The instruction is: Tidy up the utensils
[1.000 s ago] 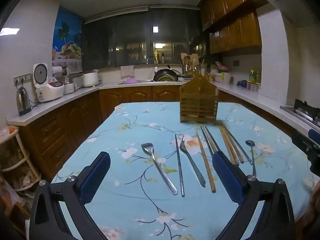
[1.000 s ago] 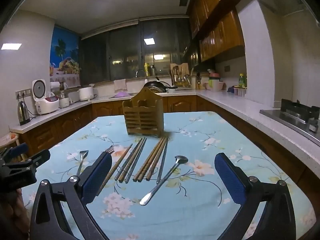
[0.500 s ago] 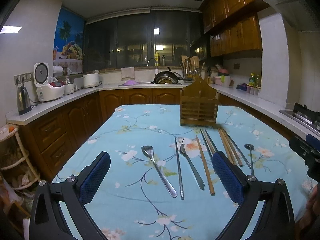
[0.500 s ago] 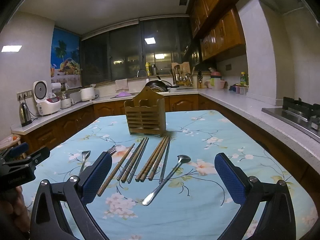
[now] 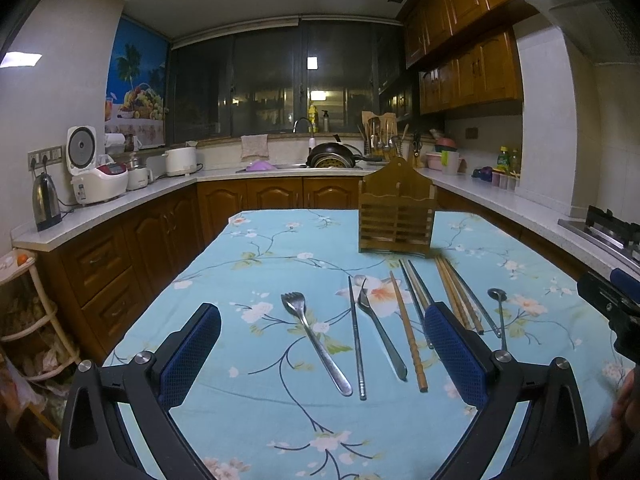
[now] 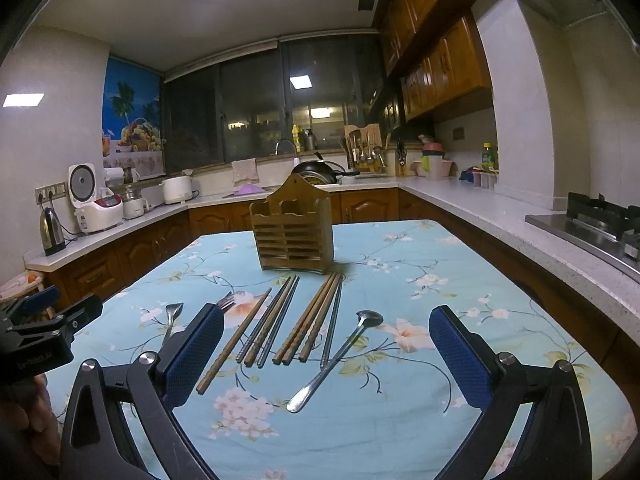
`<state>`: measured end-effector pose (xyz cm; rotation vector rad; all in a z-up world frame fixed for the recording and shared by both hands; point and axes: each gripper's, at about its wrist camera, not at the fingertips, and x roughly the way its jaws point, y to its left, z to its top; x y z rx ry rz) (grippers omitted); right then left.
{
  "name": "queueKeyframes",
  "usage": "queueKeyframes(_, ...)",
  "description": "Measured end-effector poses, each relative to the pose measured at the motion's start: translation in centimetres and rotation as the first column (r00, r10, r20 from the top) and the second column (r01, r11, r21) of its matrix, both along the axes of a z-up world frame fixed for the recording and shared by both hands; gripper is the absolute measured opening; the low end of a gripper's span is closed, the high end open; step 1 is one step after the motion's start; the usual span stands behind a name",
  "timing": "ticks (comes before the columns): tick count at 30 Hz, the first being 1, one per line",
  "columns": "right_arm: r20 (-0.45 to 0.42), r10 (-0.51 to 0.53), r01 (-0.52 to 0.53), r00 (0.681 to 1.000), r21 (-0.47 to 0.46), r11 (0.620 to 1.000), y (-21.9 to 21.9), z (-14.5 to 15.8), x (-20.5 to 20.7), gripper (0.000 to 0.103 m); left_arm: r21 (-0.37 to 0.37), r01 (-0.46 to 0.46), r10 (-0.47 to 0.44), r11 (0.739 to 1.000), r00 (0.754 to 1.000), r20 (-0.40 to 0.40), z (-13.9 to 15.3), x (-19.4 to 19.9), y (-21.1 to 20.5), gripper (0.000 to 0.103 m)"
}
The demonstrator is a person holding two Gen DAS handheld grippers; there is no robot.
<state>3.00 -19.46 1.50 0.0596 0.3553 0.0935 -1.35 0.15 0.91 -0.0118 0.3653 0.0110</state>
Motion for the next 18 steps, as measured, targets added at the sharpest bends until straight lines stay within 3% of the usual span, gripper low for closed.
queueKeyframes(18,-0.022,0.002,-0.002,1.0,0.01,1.0,0.0,-0.3,0.0,0.103,-0.011,0.008,-0.008,1.0,0.999,-0.04,-0.1,1.2,0.2,0.102)
